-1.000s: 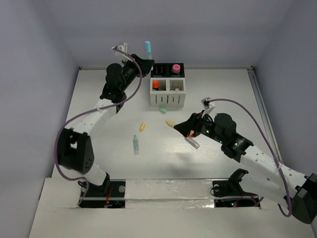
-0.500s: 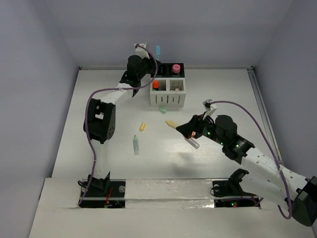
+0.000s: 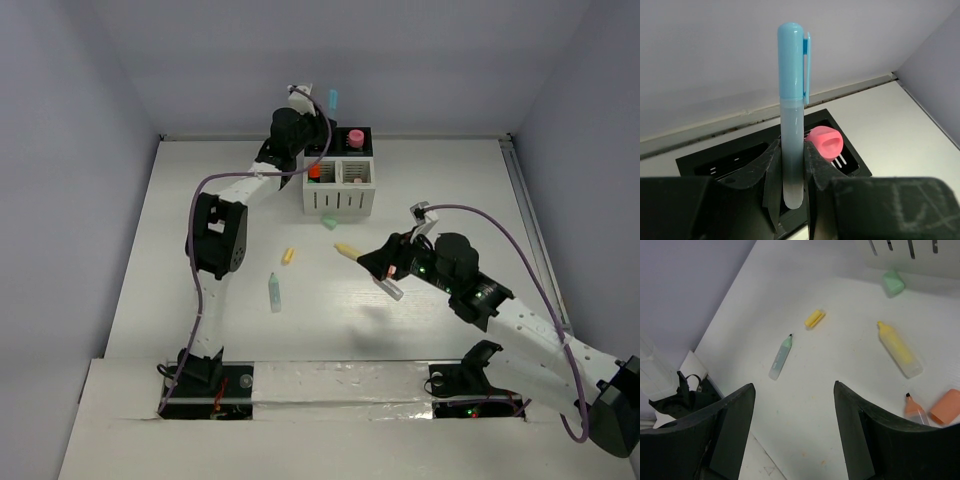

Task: Sort the stationery into containers
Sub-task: Place the pen in the storage box.

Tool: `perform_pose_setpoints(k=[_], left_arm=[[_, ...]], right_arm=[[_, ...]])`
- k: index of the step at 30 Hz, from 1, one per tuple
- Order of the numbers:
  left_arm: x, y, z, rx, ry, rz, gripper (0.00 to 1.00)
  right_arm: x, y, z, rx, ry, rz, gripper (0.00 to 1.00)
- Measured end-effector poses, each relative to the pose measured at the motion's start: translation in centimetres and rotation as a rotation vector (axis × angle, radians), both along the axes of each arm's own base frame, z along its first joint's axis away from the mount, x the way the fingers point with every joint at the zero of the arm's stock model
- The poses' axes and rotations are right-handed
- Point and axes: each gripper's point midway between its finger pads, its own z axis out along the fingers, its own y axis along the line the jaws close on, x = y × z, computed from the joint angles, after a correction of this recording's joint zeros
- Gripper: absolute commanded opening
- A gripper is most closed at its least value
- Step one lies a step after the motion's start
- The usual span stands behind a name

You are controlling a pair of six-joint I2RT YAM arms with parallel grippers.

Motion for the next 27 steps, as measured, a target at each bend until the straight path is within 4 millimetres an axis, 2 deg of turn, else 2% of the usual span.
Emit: perform_pose_setpoints(k=[13, 24, 27], left_arm=[[1.1, -0.3, -3.1, 0.053, 0.02, -0.004, 0.11], [1.7, 1.1, -3.8, 0.085, 0.024, 0.016, 0.17], [2.0, 1.7, -3.8, 0.094, 0.019, 0.023, 0.22]], right_arm=[[0.1, -0.2, 0.2, -0.002, -0.013, -0.01, 0.69], [0.2, -0.6, 0.0, -0.014, -0.009, -0.028, 0.69], [0.3, -0.6, 0.0, -0.014, -0.009, -0.028, 0.68]])
